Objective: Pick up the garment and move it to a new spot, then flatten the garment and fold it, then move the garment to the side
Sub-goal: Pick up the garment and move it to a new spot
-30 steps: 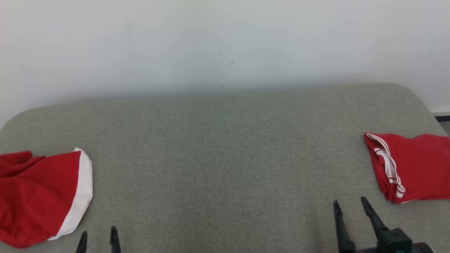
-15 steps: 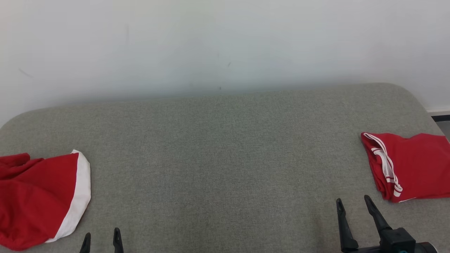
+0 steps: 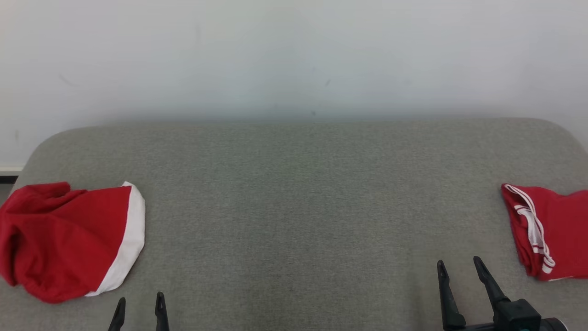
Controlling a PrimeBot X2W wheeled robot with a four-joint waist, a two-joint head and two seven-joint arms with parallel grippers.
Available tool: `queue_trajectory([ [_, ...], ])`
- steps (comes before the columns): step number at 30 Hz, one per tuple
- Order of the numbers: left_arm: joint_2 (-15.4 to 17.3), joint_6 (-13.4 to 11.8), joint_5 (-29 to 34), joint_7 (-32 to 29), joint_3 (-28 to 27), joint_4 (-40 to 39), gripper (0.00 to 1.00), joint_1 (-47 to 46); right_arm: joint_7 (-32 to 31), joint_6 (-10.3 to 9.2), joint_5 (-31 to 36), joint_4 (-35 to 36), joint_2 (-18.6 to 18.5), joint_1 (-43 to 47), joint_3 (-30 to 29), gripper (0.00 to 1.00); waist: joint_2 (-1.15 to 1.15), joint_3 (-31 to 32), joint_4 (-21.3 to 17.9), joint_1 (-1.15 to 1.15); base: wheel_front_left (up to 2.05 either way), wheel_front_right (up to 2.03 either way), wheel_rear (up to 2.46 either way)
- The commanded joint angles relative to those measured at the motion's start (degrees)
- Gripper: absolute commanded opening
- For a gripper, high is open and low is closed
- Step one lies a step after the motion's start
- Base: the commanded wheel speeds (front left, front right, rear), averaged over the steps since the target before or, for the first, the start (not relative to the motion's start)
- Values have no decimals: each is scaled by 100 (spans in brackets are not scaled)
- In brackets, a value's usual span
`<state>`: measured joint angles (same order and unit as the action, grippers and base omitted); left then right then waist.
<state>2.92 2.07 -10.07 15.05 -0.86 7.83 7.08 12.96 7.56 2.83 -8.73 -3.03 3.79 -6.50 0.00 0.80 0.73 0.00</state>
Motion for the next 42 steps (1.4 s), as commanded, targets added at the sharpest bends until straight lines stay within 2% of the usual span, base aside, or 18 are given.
queue_trajectory([
  [1,-3,9,66,15,-28,3,100,42,17,-17,-45,-19,26,-18,57,100,0,38,496,0,0,0,0],
  [3,-4,8,76,16,-65,-4,100,75,22,-17,-52,-19,25,-23,94,100,0,50,604,0,0,0,0],
  [14,-1,120,262,16,-339,-34,100,191,25,-17,-133,-78,22,25,205,100,0,110,1949,0,0,0,0],
  [22,-2,187,271,16,-538,-24,100,267,-4,-17,-199,-100,22,54,355,100,0,112,2571,0,0,0,0],
  [28,-3,231,258,16,-571,-42,100,249,-21,-17,-183,-85,22,29,418,100,0,51,2833,0,0,0,0],
  [34,-4,229,149,16,-504,-111,100,272,-35,-17,-122,-103,22,-74,466,100,0,-10,2869,0,0,0,0],
  [38,-4,249,-94,15,-439,184,100,77,-48,-17,-138,-104,22,-68,528,100,0,5,2851,0,0,0,0],
  [42,0,218,-298,15,-418,819,100,-459,-63,-17,-109,-71,22,-40,555,100,0,-29,2786,0,0,0,0],
])
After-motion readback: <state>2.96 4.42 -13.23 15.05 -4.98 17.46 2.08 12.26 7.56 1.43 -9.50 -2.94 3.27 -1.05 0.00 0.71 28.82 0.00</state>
